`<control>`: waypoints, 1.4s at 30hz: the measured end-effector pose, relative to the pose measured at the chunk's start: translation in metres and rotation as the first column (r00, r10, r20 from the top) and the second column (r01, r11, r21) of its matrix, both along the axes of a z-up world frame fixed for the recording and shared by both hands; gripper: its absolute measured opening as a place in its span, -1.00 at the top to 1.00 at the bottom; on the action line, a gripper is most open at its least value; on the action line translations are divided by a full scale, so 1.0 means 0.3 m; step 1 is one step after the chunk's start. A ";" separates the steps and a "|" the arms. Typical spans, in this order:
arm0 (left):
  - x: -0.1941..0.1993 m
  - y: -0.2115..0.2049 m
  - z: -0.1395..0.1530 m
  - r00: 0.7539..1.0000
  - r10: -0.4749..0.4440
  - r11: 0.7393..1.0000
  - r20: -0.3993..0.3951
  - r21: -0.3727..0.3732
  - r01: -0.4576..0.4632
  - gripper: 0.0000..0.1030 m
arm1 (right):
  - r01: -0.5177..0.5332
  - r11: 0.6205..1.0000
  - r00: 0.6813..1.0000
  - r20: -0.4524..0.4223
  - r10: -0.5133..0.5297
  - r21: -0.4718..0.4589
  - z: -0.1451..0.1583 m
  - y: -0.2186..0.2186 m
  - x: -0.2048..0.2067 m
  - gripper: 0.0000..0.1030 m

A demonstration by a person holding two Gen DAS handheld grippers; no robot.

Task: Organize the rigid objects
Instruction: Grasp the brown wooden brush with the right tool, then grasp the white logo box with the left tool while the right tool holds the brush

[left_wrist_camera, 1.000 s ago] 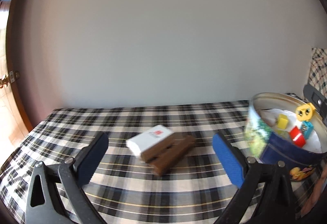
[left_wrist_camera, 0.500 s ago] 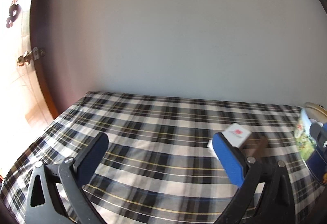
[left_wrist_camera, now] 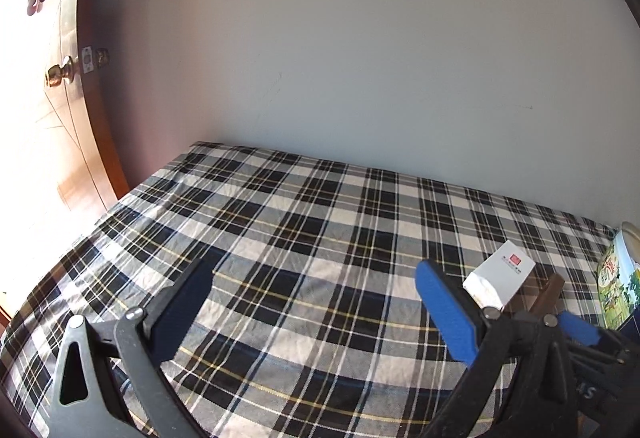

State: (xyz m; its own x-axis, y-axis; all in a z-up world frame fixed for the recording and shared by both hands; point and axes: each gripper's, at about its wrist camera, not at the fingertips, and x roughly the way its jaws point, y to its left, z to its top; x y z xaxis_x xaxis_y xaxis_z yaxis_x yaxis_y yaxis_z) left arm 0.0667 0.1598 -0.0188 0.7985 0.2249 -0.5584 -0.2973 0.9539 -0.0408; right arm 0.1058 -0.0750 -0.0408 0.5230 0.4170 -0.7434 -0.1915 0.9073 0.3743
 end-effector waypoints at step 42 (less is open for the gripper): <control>0.194 -0.324 -0.036 0.873 -0.467 0.876 -0.142 0.058 0.478 -0.97 | 0.026 0.993 0.895 0.440 -0.077 0.119 0.265 -0.554 -0.209 0.67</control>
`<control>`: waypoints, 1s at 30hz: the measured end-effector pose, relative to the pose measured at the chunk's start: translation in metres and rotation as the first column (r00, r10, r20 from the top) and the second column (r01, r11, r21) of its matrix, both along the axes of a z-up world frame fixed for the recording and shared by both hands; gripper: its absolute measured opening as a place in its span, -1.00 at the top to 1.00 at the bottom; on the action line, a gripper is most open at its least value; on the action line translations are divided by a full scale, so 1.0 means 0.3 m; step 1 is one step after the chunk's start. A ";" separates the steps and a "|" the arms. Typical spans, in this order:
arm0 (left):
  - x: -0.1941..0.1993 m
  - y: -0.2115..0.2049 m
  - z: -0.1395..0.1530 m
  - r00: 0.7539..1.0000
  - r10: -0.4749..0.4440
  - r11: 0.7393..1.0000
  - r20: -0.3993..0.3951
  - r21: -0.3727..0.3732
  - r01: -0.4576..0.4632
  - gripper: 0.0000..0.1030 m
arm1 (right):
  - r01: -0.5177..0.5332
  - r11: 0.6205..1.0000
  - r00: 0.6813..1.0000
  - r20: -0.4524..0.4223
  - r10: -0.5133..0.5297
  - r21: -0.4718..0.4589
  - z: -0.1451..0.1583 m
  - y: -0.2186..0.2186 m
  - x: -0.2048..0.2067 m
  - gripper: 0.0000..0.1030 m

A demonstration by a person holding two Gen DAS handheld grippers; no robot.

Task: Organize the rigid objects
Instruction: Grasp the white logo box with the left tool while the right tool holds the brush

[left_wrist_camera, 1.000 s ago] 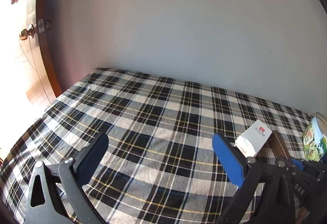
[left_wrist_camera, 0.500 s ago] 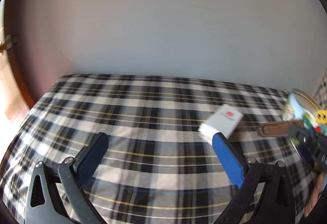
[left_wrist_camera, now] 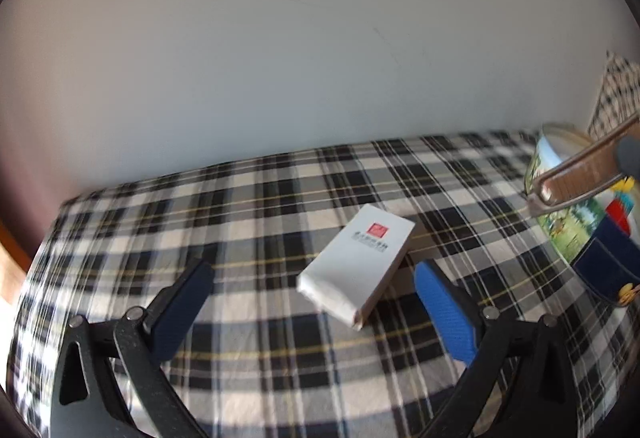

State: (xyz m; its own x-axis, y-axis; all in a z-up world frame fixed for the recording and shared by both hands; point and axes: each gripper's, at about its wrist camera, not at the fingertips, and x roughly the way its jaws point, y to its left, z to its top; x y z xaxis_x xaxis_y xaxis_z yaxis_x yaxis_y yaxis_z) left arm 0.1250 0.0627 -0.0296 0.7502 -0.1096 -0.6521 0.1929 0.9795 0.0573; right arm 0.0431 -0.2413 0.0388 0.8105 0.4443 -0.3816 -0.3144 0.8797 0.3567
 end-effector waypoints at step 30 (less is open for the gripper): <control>-0.133 -0.026 0.054 0.968 0.225 0.965 0.110 -0.161 -0.206 0.21 | 0.049 0.998 0.997 0.062 -0.050 0.026 0.010 0.045 0.004 0.67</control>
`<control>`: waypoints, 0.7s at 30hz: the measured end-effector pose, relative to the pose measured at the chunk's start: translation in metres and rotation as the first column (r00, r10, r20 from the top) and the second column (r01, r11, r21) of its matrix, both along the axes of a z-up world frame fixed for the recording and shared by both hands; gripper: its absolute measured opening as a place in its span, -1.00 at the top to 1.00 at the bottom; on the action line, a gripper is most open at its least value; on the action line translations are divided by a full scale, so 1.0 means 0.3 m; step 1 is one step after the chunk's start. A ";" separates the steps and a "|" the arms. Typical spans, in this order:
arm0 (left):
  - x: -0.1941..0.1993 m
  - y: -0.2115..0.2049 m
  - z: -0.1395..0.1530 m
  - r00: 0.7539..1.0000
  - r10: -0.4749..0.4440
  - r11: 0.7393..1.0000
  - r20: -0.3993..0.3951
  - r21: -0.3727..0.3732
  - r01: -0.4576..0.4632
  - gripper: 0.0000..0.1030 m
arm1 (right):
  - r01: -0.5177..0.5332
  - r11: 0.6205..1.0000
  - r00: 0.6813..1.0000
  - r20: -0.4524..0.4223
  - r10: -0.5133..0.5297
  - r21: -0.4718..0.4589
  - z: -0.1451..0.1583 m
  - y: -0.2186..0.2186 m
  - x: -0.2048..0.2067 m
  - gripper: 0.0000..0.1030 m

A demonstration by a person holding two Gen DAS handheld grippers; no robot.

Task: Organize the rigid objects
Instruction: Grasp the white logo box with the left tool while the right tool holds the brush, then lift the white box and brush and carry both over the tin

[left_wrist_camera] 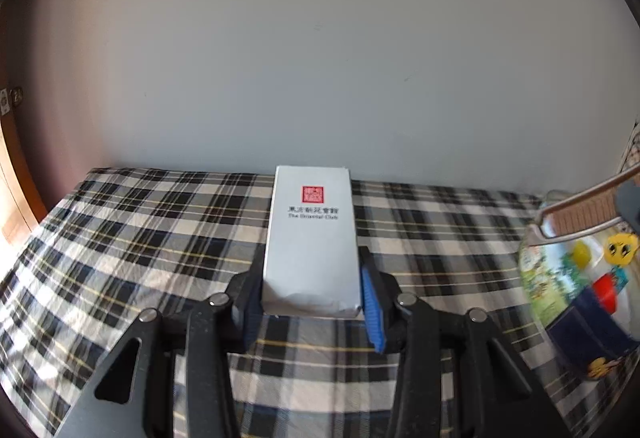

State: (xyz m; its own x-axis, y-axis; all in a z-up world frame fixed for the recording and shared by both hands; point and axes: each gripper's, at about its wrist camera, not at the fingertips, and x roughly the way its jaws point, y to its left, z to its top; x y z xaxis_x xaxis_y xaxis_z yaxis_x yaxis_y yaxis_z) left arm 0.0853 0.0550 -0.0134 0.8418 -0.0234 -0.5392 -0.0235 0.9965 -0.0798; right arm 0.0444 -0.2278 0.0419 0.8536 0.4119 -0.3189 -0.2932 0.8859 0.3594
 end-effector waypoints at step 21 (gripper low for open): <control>-0.118 -0.252 0.055 0.994 -0.041 0.998 0.100 0.045 0.037 0.21 | 0.064 0.997 0.994 0.085 -0.067 0.041 0.018 -0.204 -0.061 0.66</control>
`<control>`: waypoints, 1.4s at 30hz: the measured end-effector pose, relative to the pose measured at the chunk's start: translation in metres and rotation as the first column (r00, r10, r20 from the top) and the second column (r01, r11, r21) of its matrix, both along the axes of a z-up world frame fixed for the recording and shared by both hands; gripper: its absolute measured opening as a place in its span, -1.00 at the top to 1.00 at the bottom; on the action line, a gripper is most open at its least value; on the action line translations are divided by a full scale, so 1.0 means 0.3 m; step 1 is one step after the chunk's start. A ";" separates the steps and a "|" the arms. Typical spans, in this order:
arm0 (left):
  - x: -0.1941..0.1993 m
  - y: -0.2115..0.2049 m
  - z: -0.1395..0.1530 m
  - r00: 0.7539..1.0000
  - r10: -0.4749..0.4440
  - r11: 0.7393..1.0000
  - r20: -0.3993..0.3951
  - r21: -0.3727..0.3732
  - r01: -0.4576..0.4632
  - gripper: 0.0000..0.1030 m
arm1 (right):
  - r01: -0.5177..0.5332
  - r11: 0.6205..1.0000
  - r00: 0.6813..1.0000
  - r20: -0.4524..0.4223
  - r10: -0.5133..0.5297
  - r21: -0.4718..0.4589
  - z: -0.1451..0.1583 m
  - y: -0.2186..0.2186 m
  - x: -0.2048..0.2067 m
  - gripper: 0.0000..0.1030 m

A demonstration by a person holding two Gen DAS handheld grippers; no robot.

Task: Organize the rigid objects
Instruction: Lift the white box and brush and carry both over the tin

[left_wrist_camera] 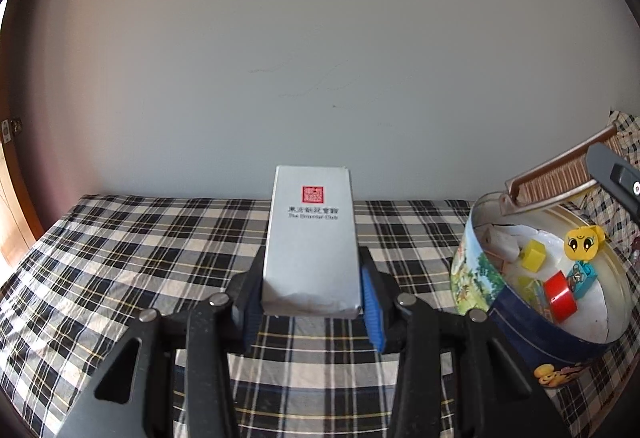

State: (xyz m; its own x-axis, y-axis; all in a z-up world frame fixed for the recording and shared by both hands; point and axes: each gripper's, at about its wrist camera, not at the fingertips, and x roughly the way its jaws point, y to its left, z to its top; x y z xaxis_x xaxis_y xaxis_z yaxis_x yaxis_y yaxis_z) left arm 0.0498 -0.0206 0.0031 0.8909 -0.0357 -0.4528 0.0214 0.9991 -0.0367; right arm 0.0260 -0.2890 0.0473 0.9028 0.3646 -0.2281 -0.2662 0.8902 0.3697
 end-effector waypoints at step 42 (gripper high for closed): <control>0.000 -0.386 0.053 0.989 -0.139 0.990 0.054 -0.019 0.140 0.21 | 0.241 0.970 0.970 0.024 -0.242 0.034 0.013 -0.405 -0.060 0.67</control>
